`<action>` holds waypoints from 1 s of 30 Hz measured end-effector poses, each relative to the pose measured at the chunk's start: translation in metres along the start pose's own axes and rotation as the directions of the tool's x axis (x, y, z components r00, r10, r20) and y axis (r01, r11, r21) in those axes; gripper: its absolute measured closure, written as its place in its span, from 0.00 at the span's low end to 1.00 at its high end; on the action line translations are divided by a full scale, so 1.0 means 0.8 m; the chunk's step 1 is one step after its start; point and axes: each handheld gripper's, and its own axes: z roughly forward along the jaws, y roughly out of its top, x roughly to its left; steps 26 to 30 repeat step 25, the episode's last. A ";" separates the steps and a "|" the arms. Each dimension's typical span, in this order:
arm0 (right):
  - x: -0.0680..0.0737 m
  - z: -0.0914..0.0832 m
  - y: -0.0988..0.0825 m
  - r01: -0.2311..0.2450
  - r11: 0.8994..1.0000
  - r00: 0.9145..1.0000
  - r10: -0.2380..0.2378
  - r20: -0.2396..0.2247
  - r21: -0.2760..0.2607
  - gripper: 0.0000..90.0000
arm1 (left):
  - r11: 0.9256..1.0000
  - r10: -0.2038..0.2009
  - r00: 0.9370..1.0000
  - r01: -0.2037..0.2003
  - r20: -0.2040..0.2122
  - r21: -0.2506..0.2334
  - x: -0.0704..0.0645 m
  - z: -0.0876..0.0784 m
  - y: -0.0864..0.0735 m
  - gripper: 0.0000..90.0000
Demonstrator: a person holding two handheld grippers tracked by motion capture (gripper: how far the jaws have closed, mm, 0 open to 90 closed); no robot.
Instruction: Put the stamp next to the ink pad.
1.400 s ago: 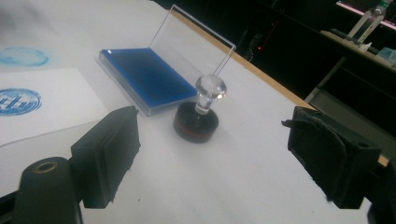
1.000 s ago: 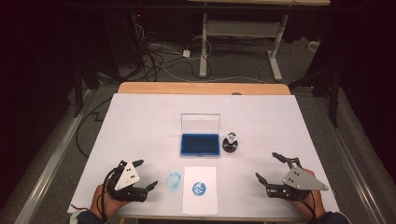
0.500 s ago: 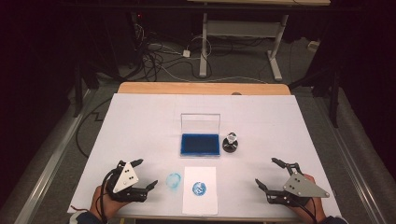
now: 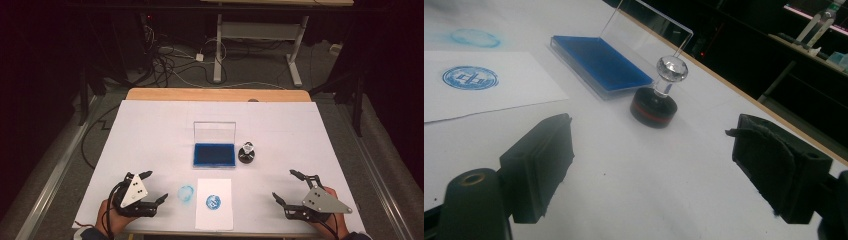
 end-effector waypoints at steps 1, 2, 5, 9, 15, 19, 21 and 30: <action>0.000 0.000 0.000 0.001 1.000 1.000 -0.001 -0.001 -0.001 0.19 | 1.000 -0.001 1.000 0.001 0.002 0.001 0.000 0.000 0.000 0.16; 0.000 0.000 0.000 0.003 1.000 1.000 -0.003 -0.001 -0.001 0.19 | 1.000 -0.001 1.000 0.001 0.002 0.002 0.000 0.000 0.000 0.16; 0.000 0.000 0.000 0.005 1.000 1.000 -0.005 -0.002 0.000 0.19 | 1.000 -0.001 1.000 0.001 0.006 0.004 0.000 0.001 0.000 0.16; 0.000 0.000 0.000 0.010 1.000 1.000 -0.010 -0.005 0.008 0.19 | 1.000 0.001 1.000 -0.002 0.009 0.010 0.000 0.002 0.000 0.16; 0.001 0.000 0.000 0.021 1.000 1.000 -0.021 -0.001 0.008 0.19 | 1.000 0.001 1.000 -0.001 0.014 0.016 0.001 0.005 0.001 0.16; -0.001 0.001 -0.001 0.015 1.000 1.000 -0.015 0.003 0.010 0.19 | 1.000 0.000 1.000 0.000 0.016 0.020 0.003 0.006 0.000 0.16; -0.002 0.002 -0.001 0.017 1.000 1.000 -0.017 0.007 0.014 0.19 | 1.000 0.001 1.000 -0.001 0.016 0.022 0.003 0.006 0.000 0.16; -0.002 0.004 -0.002 0.013 1.000 1.000 -0.013 0.004 0.016 0.19 | 1.000 -0.004 1.000 0.003 0.016 0.023 0.004 0.007 0.000 0.16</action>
